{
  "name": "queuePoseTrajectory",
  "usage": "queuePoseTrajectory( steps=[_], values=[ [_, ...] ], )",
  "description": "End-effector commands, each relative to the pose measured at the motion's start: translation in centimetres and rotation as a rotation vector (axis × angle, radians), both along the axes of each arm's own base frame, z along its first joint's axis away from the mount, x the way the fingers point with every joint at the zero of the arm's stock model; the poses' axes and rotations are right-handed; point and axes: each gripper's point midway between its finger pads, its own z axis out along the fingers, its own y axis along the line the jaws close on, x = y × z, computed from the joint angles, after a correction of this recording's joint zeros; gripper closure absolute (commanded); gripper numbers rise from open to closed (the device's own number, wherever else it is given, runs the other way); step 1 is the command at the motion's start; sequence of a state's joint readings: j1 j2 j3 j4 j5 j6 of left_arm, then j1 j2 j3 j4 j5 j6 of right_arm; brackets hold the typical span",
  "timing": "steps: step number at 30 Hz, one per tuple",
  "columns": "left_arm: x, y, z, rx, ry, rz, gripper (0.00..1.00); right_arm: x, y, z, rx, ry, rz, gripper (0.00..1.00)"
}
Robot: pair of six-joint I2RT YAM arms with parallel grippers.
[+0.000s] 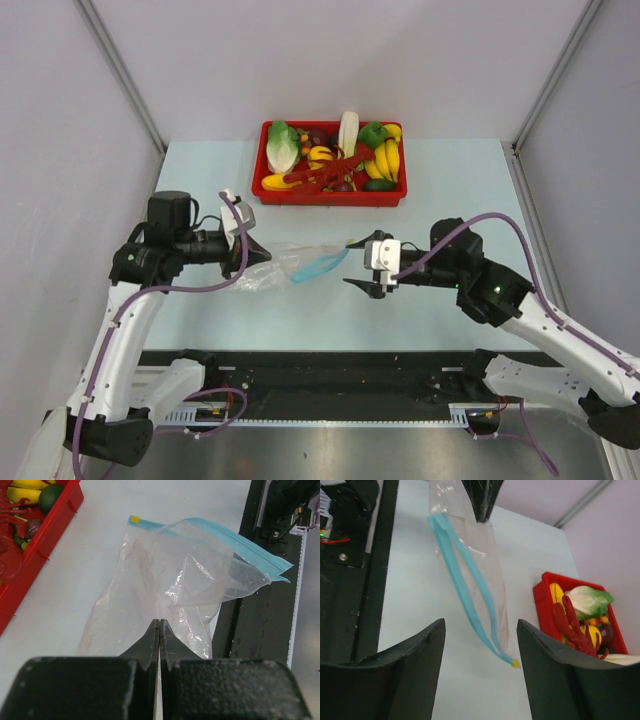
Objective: Place the food in the zip-top bag and seal the zipper
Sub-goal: Pick up the zipper food storage bag at the center of the board.
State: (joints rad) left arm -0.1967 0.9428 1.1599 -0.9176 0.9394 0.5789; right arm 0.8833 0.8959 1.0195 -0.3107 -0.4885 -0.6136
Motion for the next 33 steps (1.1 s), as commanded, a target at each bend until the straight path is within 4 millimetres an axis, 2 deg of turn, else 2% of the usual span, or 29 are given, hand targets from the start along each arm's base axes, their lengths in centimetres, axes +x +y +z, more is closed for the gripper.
queuePoseTrajectory(
  steps=[1, 13, 17, 21, 23, 28, 31, 33],
  values=[
    [-0.9, -0.7, 1.2, -0.039, -0.009, -0.049, 1.00, 2.9, 0.8, 0.7, 0.008, -0.122, -0.090, 0.39],
    [-1.3, -1.0, 1.6, -0.068, -0.014, -0.062, 1.00, 3.6, 2.6, -2.9, -0.028, -0.103, -0.060, 0.43],
    [-1.5, -1.0, 1.6, -0.069, -0.006, -0.066, 1.00, 4.2, 3.3, -3.2, -0.008, -0.118, -0.065, 0.44],
    [-1.5, -1.1, 1.8, -0.075, -0.007, -0.067, 1.00, 4.2, 4.0, -4.4, -0.017, -0.088, -0.046, 0.45],
    [-1.5, -1.2, 1.9, -0.080, -0.001, -0.067, 1.00, 4.5, 4.7, -4.2, 0.012, -0.089, -0.037, 0.45],
    [-1.8, -1.3, 1.9, -0.084, 0.002, -0.077, 1.00, 5.1, 5.6, -5.1, 0.019, -0.074, -0.043, 0.52],
    [-1.9, -1.4, 1.9, -0.089, 0.010, -0.081, 1.00, 6.1, 5.7, -5.2, 0.031, -0.068, -0.068, 0.69],
    [-1.8, -1.3, 1.7, -0.092, 0.036, -0.061, 1.00, 6.7, 5.3, -5.0, 0.044, -0.046, -0.112, 1.00]
  ],
)
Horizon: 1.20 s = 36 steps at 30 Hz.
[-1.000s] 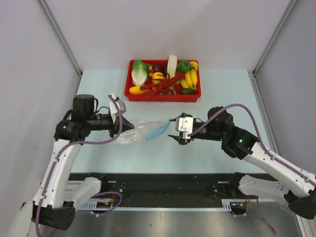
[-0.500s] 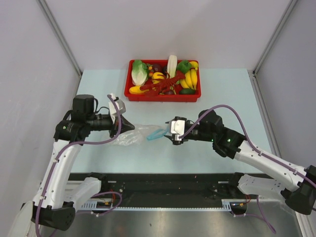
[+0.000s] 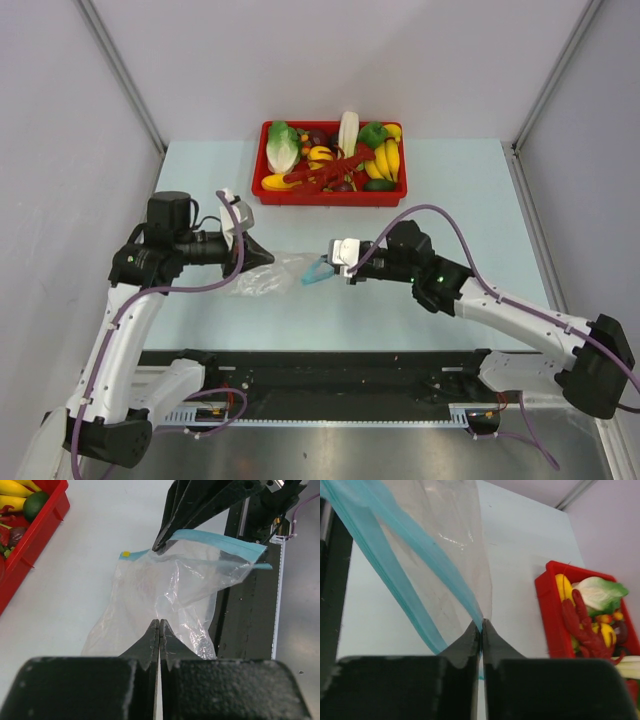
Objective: Place the food in the zip-top bag and seal the zipper
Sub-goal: Pick up the zipper food storage bag at the center of the board, then open the zipper of the food storage bag.
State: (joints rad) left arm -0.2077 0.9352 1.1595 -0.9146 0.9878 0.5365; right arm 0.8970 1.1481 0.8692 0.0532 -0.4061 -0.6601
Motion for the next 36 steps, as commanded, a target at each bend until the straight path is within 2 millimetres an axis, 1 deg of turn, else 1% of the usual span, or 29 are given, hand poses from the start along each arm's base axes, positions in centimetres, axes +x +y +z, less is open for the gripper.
queuePoseTrajectory(
  steps=[1, 2, 3, 4, 5, 6, 7, 8, 9, 10, 11, 12, 14, 15, 16, 17, 18, 19, 21, 22, 24, 25, 27, 29, 31, 32, 33, 35, 36],
  values=[
    [0.2, -0.6, 1.3, -0.053, -0.006, 0.012, 1.00, 1.6, -0.3, 2.7, 0.100, 0.003, -0.083, 1.00],
    [0.9, -0.5, 1.5, -0.061, -0.003, 0.052, 0.98, 1.9, -0.9, 3.2, 0.108, 0.029, -0.116, 1.00],
    [2.5, -0.2, 2.0, -0.078, -0.013, 0.138, 0.83, 1.5, -1.7, 4.3, 0.152, 0.102, -0.147, 1.00],
    [3.0, -0.1, 2.8, -0.099, -0.028, 0.178, 0.77, 1.7, -2.9, 4.0, 0.140, 0.168, -0.196, 1.00],
    [3.5, -0.1, 3.5, -0.124, -0.038, 0.209, 0.71, 1.7, -3.9, 4.8, 0.150, 0.222, -0.243, 1.00],
    [4.2, -0.2, 5.1, -0.178, -0.050, 0.254, 0.41, 1.2, -5.2, 5.7, 0.188, 0.297, -0.290, 1.00],
    [4.3, -0.4, 5.7, -0.206, -0.046, 0.256, 0.31, 0.9, -6.7, 4.7, 0.160, 0.376, -0.360, 1.00],
    [4.5, -0.6, 6.4, -0.234, -0.043, 0.258, 0.24, 1.3, -8.2, 5.1, 0.181, 0.419, -0.419, 1.00],
    [4.8, -0.8, 7.4, -0.282, -0.019, 0.274, 0.08, 0.8, -9.8, 6.0, 0.219, 0.446, -0.450, 1.00],
    [5.3, -0.9, 7.8, -0.297, -0.014, 0.293, 0.05, 0.1, -10.9, 5.2, 0.222, 0.545, -0.503, 1.00],
    [5.9, -1.0, 7.8, -0.305, -0.002, 0.302, 0.04, 0.7, -12.6, 5.0, 0.239, 0.569, -0.574, 1.00],
    [6.3, -1.2, 8.4, -0.318, -0.013, 0.306, 0.00, 0.5, -13.7, 5.2, 0.273, 0.612, -0.620, 1.00],
    [7.3, -1.5, 8.3, -0.302, -0.032, 0.331, 0.00, -0.3, -16.1, 4.8, 0.329, 0.725, -0.737, 1.00],
    [7.7, -1.5, 8.4, -0.288, -0.069, 0.339, 0.01, -0.1, -17.6, 4.8, 0.363, 0.752, -0.803, 1.00],
    [7.6, -2.1, 8.6, -0.283, -0.083, 0.333, 0.01, -1.0, -18.6, 4.4, 0.388, 0.826, -0.856, 1.00],
    [8.3, -2.0, 8.5, -0.271, -0.097, 0.368, 0.00, -1.3, -19.2, 4.2, 0.403, 0.858, -0.884, 1.00],
    [8.8, -2.2, 8.5, -0.261, -0.107, 0.376, 0.01, -0.9, -20.8, 4.5, 0.448, 0.874, -0.954, 1.00],
    [8.9, -2.7, 8.6, -0.258, -0.108, 0.374, 0.00, -1.6, -21.4, 3.8, 0.447, 0.930, -0.985, 1.00],
    [9.5, -3.4, 8.4, -0.239, -0.117, 0.380, 0.01, -2.3, -23.0, 2.8, 0.472, 1.031, -1.092, 1.00],
    [9.8, -3.6, 8.3, -0.229, -0.122, 0.388, 0.01, -2.6, -23.5, 3.2, 0.495, 1.048, -1.125, 1.00],
    [10.4, -4.3, 7.8, -0.202, -0.132, 0.387, 0.00, -3.4, -24.2, 2.8, 0.517, 1.133, -1.193, 1.00],
    [10.5, -4.7, 7.6, -0.195, -0.131, 0.377, 0.01, -3.4, -24.8, 3.7, 0.560, 1.137, -1.218, 1.00],
    [10.3, -5.9, 7.2, -0.171, -0.127, 0.338, 0.01, -3.8, -25.0, 4.0, 0.596, 1.189, -1.245, 1.00],
    [10.1, -7.3, 6.5, -0.148, -0.115, 0.293, 0.01, -3.8, -25.1, 5.2, 0.658, 1.205, -1.241, 1.00],
    [8.7, -9.2, 6.3, -0.144, -0.107, 0.211, 0.00, -3.8, -24.3, 6.3, 0.710, 1.249, -1.187, 1.00],
    [8.1, -9.9, 6.2, -0.146, -0.098, 0.181, 0.00, -3.5, -24.3, 6.6, 0.741, 1.259, -1.184, 1.00],
    [6.8, -11.1, 5.9, -0.151, -0.070, 0.117, 0.01, -3.0, -24.1, 7.1, 0.775, 1.286, -1.173, 1.00],
    [5.7, -12.3, 5.3, -0.163, -0.022, 0.066, 0.01, -2.5, -23.6, 7.2, 0.787, 1.319, -1.143, 1.00],
    [4.7, -13.2, 4.6, -0.163, 0.010, 0.030, 0.00, -1.7, -23.6, 7.4, 0.798, 1.312, -1.136, 1.00]
  ],
)
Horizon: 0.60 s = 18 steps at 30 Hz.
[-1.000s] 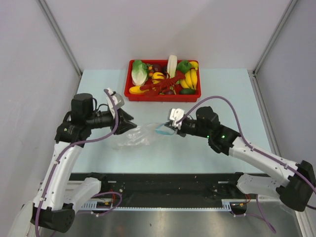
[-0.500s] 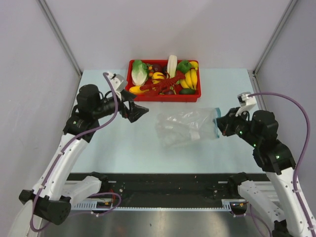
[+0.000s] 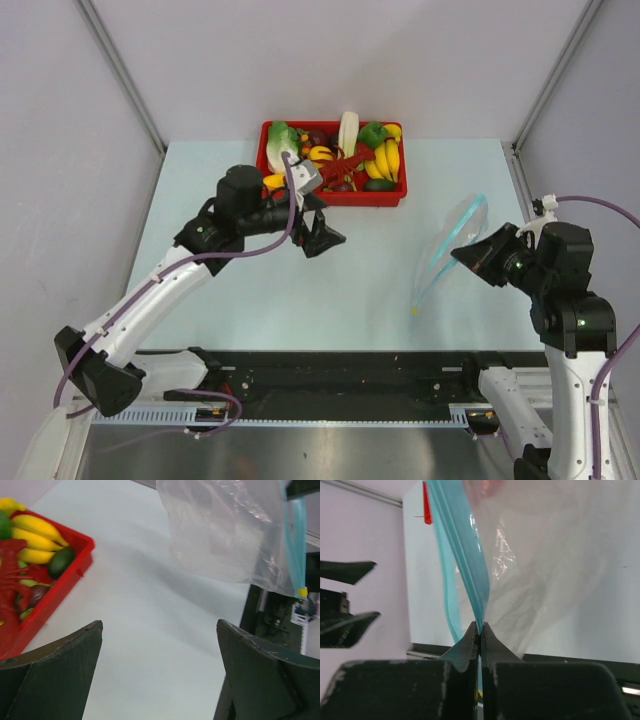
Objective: Place the food in the zip-top bag and seal the zipper
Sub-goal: Open the zipper of the food storage bag.
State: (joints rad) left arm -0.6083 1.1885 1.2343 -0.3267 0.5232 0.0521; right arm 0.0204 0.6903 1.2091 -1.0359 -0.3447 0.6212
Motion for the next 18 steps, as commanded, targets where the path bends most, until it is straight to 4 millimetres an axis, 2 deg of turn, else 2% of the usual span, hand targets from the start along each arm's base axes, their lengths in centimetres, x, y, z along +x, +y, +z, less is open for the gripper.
queuePoseTrajectory(
  steps=[1, 5, 6, 8, 10, 11, 13, 14, 15, 17, 18],
  values=[
    [-3.3, -3.0, 0.9, -0.058, 0.031, -0.166, 0.01, 1.6, 1.4, 1.6, 0.141, 0.004, 0.007, 1.00],
    [-3.3, -6.2, 0.3, -0.115, 0.120, -0.214, 0.01, 3.8, 2.7, 1.9, 0.147, -0.055, 0.063, 1.00],
    [-3.5, -7.1, 0.4, -0.124, 0.133, -0.232, 0.01, 4.7, 2.8, 1.0, 0.136, -0.033, 0.062, 1.00],
    [-2.6, -9.1, 0.4, -0.140, 0.150, -0.211, 0.02, 5.8, 3.4, 0.0, 0.109, -0.029, 0.088, 1.00],
    [-1.6, -10.2, 0.0, -0.153, 0.187, -0.184, 0.03, 6.6, 4.0, -2.0, 0.086, 0.011, 0.117, 1.00],
    [-0.9, -10.8, -0.1, -0.170, 0.230, -0.154, 0.06, 7.1, 4.3, -2.0, 0.073, -0.009, 0.137, 1.00],
    [0.1, -12.2, -2.8, -0.136, 0.326, -0.141, 0.12, 7.8, 4.5, -3.4, 0.043, 0.025, 0.146, 1.00],
    [0.2, -12.7, -2.9, -0.136, 0.343, -0.153, 0.13, 8.1, 4.5, -3.7, 0.031, 0.025, 0.151, 1.00],
    [0.5, -13.2, -4.2, -0.124, 0.375, -0.155, 0.14, 8.3, 4.6, -4.0, 0.030, 0.035, 0.159, 1.00],
    [1.0, -13.8, -4.5, -0.133, 0.378, -0.152, 0.16, 8.9, 5.2, -4.3, 0.035, 0.039, 0.179, 1.00],
    [1.4, -14.2, -5.4, -0.123, 0.398, -0.143, 0.18, 8.9, 5.7, -4.2, 0.041, 0.037, 0.200, 1.00]
  ],
)
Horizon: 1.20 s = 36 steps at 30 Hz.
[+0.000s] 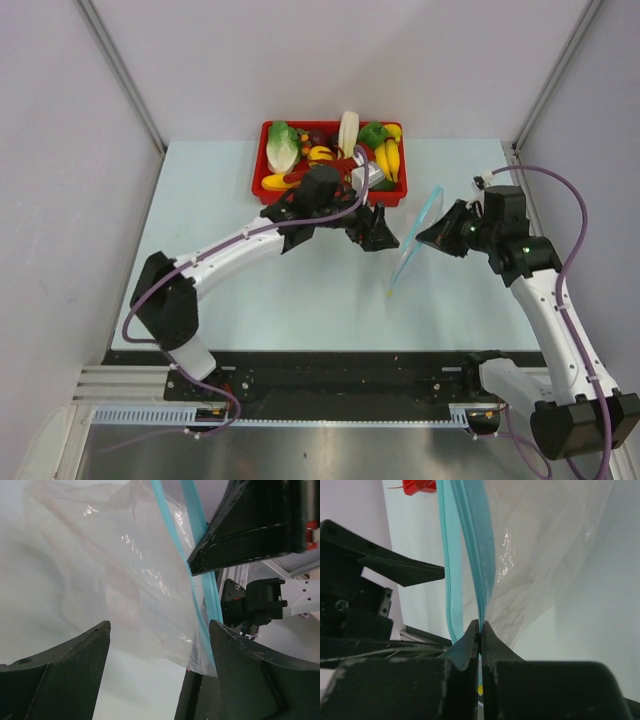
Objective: Place the food in the zip-top bag and seal the zipper
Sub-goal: Open the zipper of the food storage bag.
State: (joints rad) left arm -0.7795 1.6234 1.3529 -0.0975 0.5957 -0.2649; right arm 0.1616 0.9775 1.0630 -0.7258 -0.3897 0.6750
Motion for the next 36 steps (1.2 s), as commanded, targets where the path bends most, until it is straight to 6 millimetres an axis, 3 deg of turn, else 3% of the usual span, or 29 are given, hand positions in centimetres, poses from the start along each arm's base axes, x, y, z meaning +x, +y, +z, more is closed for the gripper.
queuePoseTrajectory(
  steps=[1, 3, 4, 11, 17, 22, 25, 29, 32, 33, 34, 36],
  values=[
    [1.3, -1.9, 1.3, -0.065, 0.033, 0.025, 0.21, 1.8, 1.1, 1.6, 0.001, -0.108, 0.050, 1.00],
    [1.8, -2.5, 0.9, -0.052, 0.048, 0.023, 0.23, 2.3, 1.4, 1.1, 0.000, -0.095, 0.054, 1.00],
    [2.1, -2.7, -0.6, -0.016, 0.070, 0.018, 0.24, 2.4, 1.5, 1.0, -0.001, -0.096, 0.060, 1.00],
    [2.7, -3.0, 2.5, -0.093, 0.091, -0.032, 0.21, 3.3, 1.1, 1.0, -0.026, -0.123, 0.050, 1.00],
    [2.2, -2.4, 4.7, -0.148, 0.078, -0.089, 0.21, 2.3, 0.1, 2.3, -0.040, -0.155, 0.023, 1.00],
    [0.3, -3.7, 4.1, -0.145, 0.100, -0.186, 0.18, 3.2, -0.4, 2.1, -0.054, -0.162, -0.004, 1.00],
    [0.6, -4.4, 3.8, -0.138, 0.099, -0.185, 0.18, 3.3, 0.1, 2.4, -0.035, -0.170, 0.015, 1.00],
    [0.7, -5.0, 4.5, -0.160, 0.092, -0.214, 0.17, 3.4, -0.7, 1.6, -0.056, -0.140, -0.010, 1.00],
    [0.9, -5.8, 3.4, -0.126, 0.087, -0.215, 0.25, 3.7, -0.8, 1.8, -0.042, -0.141, -0.019, 1.00],
    [1.0, -5.8, 2.4, -0.090, 0.094, -0.210, 0.32, 3.8, -0.9, 1.7, -0.047, -0.138, -0.021, 1.00],
    [1.2, -6.2, 2.7, -0.080, 0.080, -0.208, 0.34, 4.0, -1.0, 1.6, -0.050, -0.138, -0.022, 1.00],
    [1.8, -6.4, 0.6, -0.027, 0.108, -0.188, 0.40, 4.0, -1.2, 1.4, -0.055, -0.131, -0.023, 1.00]
  ],
)
